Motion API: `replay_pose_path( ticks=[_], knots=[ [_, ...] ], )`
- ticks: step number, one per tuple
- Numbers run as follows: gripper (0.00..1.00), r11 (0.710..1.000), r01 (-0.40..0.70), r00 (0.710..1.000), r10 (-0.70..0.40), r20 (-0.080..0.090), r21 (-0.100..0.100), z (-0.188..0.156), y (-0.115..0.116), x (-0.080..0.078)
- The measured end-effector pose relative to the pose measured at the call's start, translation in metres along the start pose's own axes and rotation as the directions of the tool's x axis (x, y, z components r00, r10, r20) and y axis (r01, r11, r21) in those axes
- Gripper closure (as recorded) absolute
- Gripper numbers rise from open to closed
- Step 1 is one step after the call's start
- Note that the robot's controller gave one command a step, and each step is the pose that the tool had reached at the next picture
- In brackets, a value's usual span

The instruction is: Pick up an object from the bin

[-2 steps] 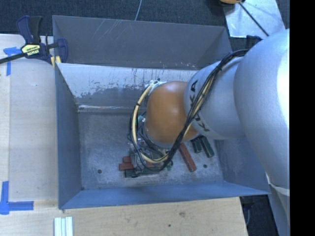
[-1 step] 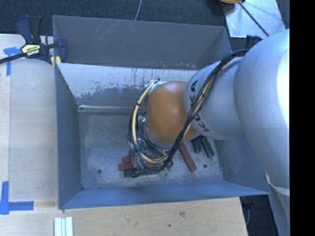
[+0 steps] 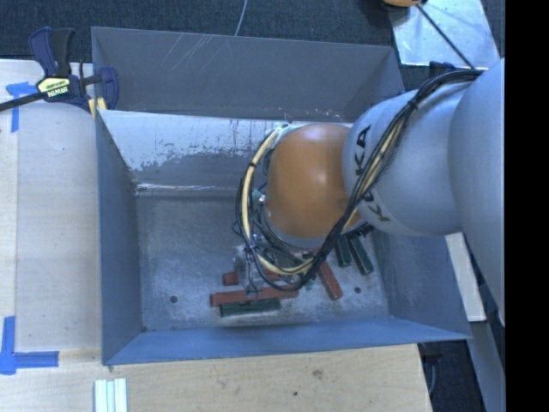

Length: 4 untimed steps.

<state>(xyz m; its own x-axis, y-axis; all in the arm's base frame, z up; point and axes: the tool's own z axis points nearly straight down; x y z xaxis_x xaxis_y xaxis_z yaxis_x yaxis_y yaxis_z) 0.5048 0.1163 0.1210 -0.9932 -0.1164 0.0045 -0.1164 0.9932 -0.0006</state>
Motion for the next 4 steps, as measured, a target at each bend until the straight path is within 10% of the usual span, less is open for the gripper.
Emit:
replay_pose_path(
  ticks=[1,2,3,4],
  knots=[
    [0.00,0.998,0.057,0.998,-0.057,0.003,-0.002,0.053,0.069,-0.013],
    [0.00,0.999,0.054,0.999,-0.054,0.007,-0.001,0.051,0.068,-0.015],
    [1.00,0.975,0.221,0.975,-0.221,0.005,0.001,0.042,-0.061,0.001],
    [1.00,0.975,0.221,0.975,-0.221,0.005,0.001,0.042,-0.060,0.001]
  ],
)
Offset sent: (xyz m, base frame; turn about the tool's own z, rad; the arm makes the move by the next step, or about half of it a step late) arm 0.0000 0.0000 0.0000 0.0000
